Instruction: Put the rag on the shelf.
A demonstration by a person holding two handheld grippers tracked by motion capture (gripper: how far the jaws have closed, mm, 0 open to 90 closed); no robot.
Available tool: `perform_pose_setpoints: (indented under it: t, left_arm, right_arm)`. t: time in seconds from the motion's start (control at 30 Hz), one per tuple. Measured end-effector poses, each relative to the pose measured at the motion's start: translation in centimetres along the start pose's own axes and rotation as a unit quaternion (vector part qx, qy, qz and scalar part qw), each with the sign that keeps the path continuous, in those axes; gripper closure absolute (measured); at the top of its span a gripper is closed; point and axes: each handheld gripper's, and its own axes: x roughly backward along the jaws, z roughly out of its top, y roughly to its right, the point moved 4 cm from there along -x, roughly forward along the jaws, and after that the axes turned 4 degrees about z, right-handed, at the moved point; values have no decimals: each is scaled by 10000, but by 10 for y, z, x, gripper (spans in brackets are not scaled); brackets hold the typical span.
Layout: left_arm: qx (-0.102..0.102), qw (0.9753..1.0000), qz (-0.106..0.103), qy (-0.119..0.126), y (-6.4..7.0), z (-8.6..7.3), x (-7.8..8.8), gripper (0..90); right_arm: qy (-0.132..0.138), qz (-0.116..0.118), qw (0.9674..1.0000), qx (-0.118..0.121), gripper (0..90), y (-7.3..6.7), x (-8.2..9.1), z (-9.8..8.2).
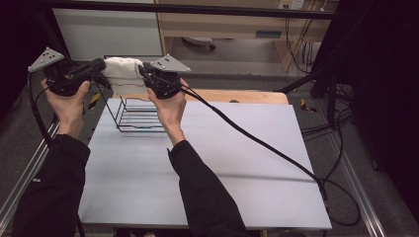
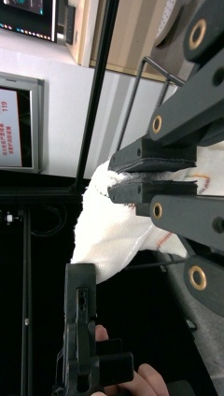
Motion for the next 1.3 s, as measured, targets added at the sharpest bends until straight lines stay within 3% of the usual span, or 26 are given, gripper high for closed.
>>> perform_pose_setpoints:
  t: [0.27,0.6,0.83,0.97,1.1,1.3]
  left_arm:
    - [35,9998,-42,-182,5,-10,7,829]
    - [20,9993,74,-360,10,-22,15,811]
    - [34,9989,212,-406,8,-4,25,740]
    - [34,9978,362,-546,3,9,22,765]
    - [212,9966,300,-734,-1,12,11,843]
    - [303,9940,-47,-1048,7,-1,-1,898]
  right_arm:
    - [-154,139,9998,76,844,-4,5,-8]
    - [-248,204,9994,111,845,-7,7,-16]
    - [-312,219,9991,197,846,-8,8,-19]
    - [-342,215,9989,220,845,-9,9,-21]
    - [-354,213,9988,246,845,-9,9,-22]
    - [-352,241,9989,171,844,-8,10,-25]
